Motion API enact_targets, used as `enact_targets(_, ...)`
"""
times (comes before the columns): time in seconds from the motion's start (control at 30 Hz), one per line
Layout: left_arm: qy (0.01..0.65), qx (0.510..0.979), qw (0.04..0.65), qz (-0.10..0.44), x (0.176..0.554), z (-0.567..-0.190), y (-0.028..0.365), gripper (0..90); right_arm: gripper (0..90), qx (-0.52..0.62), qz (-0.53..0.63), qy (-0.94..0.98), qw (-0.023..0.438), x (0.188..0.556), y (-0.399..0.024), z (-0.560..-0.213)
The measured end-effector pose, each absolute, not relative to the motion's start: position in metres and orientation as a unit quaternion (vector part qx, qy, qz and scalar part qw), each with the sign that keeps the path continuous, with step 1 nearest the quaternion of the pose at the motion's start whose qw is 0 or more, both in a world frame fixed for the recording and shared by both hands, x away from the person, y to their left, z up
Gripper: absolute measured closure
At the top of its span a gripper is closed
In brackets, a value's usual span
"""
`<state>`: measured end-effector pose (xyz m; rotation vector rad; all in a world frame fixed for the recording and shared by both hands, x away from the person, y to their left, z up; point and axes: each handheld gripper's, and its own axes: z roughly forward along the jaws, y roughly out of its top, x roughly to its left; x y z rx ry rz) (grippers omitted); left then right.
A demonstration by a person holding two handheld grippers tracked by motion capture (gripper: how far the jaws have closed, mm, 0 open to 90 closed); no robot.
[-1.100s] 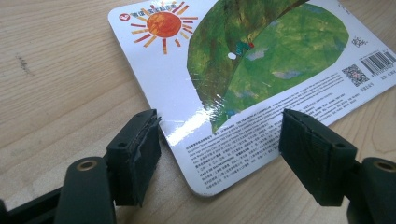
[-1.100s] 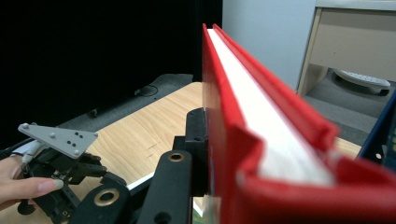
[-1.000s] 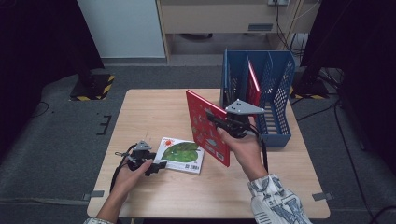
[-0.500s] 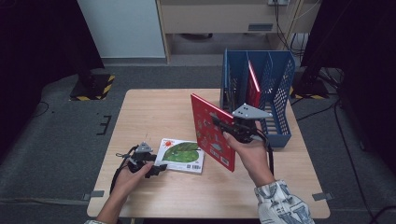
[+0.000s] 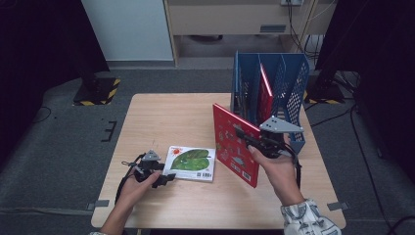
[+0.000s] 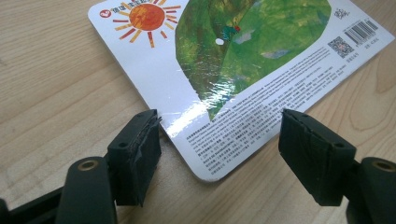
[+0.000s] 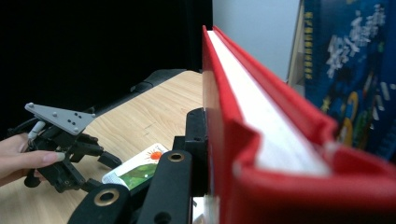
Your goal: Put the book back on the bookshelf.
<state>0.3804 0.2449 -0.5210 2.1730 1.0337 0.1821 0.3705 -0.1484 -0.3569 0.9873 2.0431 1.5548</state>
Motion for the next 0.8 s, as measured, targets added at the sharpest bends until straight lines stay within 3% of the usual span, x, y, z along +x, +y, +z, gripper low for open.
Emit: enact_targets(0.8,0.421,0.825,0.362,0.103,0.384,-0.518,0.252,15.7,79.2,0.377,0.563,0.705,0.208,0.342,-0.199,-0.350)
